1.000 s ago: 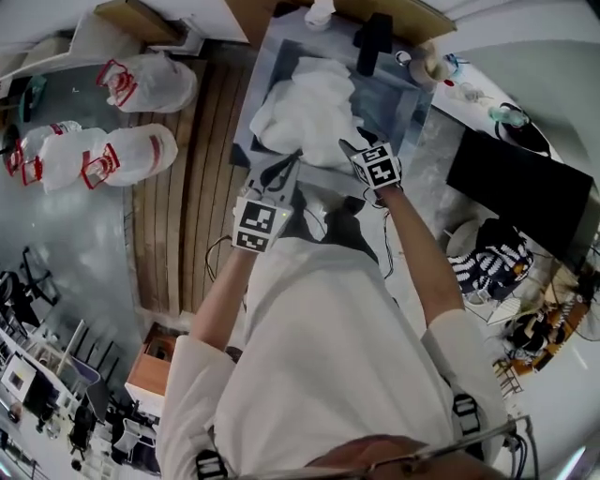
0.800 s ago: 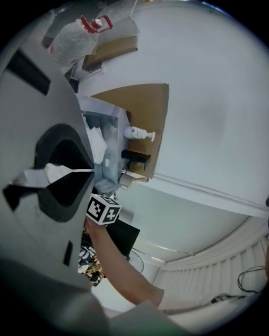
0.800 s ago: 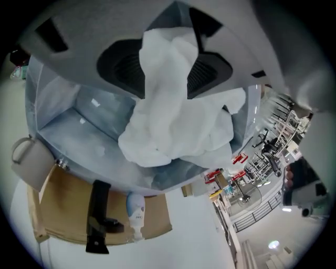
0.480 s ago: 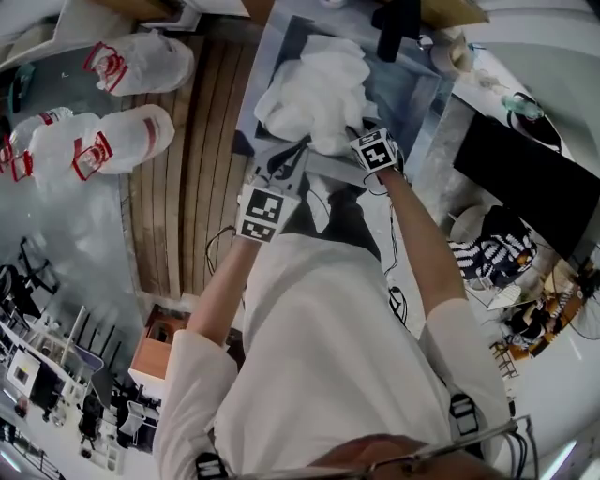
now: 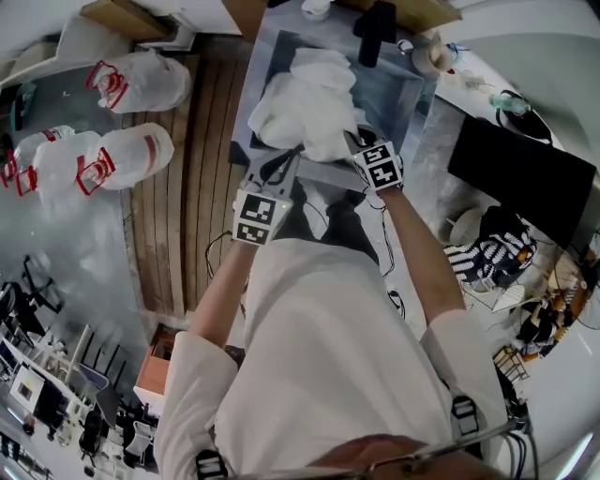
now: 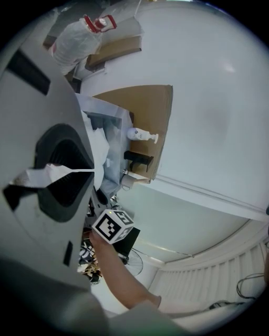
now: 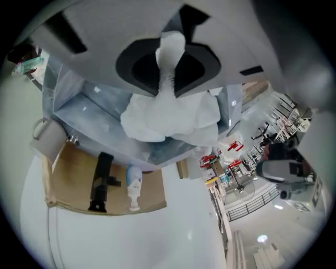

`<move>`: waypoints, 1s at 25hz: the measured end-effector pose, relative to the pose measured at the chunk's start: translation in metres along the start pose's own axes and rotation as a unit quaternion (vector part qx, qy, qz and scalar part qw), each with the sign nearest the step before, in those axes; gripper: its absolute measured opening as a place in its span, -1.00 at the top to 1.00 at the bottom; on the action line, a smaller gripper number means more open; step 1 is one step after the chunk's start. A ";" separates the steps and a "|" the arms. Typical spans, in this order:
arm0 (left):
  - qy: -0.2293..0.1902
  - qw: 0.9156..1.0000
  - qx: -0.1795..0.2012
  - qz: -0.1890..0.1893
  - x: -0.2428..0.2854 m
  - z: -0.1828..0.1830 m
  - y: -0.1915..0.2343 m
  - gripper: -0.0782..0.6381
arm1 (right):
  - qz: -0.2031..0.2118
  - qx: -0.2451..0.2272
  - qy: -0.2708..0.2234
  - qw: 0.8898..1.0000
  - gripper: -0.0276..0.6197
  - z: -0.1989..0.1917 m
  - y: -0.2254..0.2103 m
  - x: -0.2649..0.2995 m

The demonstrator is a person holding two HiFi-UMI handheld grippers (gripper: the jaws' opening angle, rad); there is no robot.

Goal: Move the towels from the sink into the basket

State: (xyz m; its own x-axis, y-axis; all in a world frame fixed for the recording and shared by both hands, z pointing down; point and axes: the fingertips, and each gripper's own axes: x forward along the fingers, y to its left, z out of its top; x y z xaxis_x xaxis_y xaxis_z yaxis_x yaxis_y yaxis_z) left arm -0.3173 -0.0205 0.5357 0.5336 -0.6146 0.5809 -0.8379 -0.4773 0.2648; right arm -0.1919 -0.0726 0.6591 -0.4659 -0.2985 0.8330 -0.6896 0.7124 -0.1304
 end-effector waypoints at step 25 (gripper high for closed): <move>-0.070 0.995 0.060 -0.033 -0.042 0.105 -0.079 0.73 | -0.101 -0.048 -0.259 0.959 0.75 0.133 -0.015 -0.293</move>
State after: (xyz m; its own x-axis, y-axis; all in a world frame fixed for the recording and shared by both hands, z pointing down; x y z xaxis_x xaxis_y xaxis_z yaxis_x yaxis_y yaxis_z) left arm -0.2613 -0.0227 0.4099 0.6046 -0.6565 0.4511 -0.7852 -0.5862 0.1993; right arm -0.1193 -0.0801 0.3457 -0.5575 -0.6951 0.4538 -0.7528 0.6537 0.0765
